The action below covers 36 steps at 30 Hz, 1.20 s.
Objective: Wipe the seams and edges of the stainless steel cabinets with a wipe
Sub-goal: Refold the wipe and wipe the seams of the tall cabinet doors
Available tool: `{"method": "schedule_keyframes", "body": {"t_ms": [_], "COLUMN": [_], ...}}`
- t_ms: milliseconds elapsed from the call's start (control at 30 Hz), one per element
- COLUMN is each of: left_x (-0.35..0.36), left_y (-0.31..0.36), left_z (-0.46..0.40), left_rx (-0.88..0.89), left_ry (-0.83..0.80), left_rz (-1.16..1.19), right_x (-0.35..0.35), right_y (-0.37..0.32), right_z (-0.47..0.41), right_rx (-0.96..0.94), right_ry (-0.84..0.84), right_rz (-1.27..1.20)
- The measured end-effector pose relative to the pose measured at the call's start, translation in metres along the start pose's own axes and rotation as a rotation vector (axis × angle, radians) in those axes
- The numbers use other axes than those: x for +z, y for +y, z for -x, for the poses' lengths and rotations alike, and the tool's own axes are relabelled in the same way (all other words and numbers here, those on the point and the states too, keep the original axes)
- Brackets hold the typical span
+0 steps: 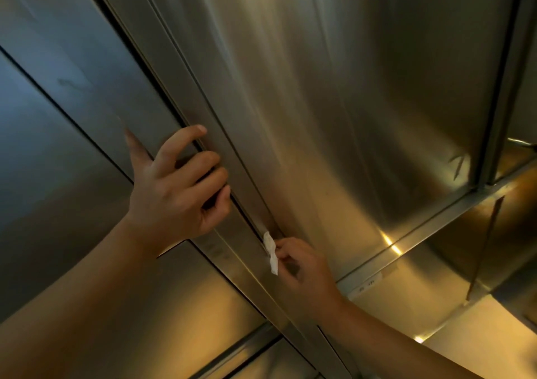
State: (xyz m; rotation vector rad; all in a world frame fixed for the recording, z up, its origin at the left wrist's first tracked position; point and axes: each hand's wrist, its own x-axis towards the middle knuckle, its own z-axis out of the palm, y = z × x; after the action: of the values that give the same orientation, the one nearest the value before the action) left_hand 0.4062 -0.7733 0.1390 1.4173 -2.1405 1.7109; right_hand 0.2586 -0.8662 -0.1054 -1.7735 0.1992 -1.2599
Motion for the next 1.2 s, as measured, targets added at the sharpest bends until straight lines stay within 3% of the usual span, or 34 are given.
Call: {"method": "schedule_keyframes", "body": {"t_ms": [233,367,633,733,967,1200], "left_x": [0.000,0.001,0.003,0.007,0.009,0.017], "left_y": [0.004,0.011,0.026,0.031,0.032,0.052], "left_z": [0.000,0.002,0.004,0.009,0.010,0.029], "left_rx": [-0.039,-0.059,-0.125,-0.141,-0.144,-0.123], "left_ry": [-0.019,-0.009,-0.012,-0.005,0.018,-0.027], "left_rz": [0.004,-0.002,0.000,0.002,0.001,0.022], "right_x": [-0.003,-0.011,-0.053,-0.045,-0.021,-0.007], "right_y": [0.018,0.015,-0.081,-0.092,-0.071,-0.010], "right_z": [0.017,0.008,-0.079,-0.108,-0.109,-0.048], "right_rx": [0.052,-0.019,-0.351,-0.360,-0.422,-0.265], "right_ry": [-0.065,-0.136,0.258,0.230,0.245,0.133], "right_rz": [0.078,0.143,0.305,0.328,0.345,0.400]}}
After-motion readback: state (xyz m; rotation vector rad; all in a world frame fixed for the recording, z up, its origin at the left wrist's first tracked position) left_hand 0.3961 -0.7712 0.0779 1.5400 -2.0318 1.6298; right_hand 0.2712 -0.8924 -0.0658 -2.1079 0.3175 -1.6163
